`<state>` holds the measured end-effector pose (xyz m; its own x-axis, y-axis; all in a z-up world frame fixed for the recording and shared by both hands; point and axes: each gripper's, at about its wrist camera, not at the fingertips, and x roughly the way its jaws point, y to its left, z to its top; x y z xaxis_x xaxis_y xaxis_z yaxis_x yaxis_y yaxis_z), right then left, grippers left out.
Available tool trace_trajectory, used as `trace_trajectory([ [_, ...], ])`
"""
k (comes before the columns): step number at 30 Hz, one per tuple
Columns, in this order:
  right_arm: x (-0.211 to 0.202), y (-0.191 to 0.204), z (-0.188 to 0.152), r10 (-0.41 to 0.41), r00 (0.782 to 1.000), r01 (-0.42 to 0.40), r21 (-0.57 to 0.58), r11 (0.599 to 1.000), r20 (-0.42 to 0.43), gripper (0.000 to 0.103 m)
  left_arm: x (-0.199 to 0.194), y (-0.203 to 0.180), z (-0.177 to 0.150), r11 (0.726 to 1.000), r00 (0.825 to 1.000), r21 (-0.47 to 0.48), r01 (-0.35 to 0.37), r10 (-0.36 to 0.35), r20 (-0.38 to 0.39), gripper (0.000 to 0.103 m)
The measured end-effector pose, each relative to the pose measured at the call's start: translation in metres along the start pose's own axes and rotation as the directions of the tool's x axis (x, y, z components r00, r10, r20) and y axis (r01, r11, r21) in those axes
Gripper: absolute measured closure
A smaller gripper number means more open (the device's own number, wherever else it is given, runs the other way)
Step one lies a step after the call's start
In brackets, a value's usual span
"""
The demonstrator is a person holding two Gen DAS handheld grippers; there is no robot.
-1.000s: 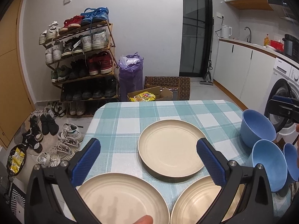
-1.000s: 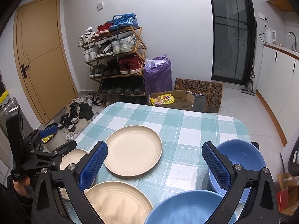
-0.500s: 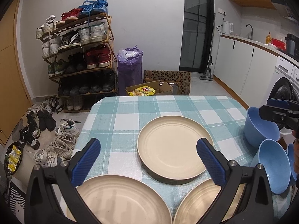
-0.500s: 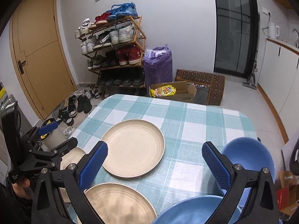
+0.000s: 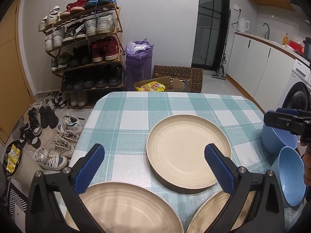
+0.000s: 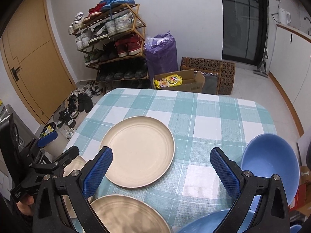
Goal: Organize plates and bowls
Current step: 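Move both grippers forward toward the rim of a beige plate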
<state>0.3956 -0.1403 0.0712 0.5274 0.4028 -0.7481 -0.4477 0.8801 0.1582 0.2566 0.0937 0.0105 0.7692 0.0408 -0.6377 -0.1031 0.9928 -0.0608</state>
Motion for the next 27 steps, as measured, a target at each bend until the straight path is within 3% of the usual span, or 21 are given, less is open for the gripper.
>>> trace_trajectory([
  [12, 0.039, -0.008, 0.007, -0.002, 0.995, 0.008, 0.065, 0.998, -0.095, 0.0, 0.023, 0.006, 0.001, 1.0, 0.998, -0.008, -0.006, 0.006, -0.057, 0.0],
  [27, 0.093, -0.014, 0.004, 0.005, 0.972, 0.017, 0.091, 0.996, -0.236, 0.005, 0.057, 0.001, -0.004, 1.0, 0.989, 0.011, -0.002, 0.003, -0.145, 0.0],
])
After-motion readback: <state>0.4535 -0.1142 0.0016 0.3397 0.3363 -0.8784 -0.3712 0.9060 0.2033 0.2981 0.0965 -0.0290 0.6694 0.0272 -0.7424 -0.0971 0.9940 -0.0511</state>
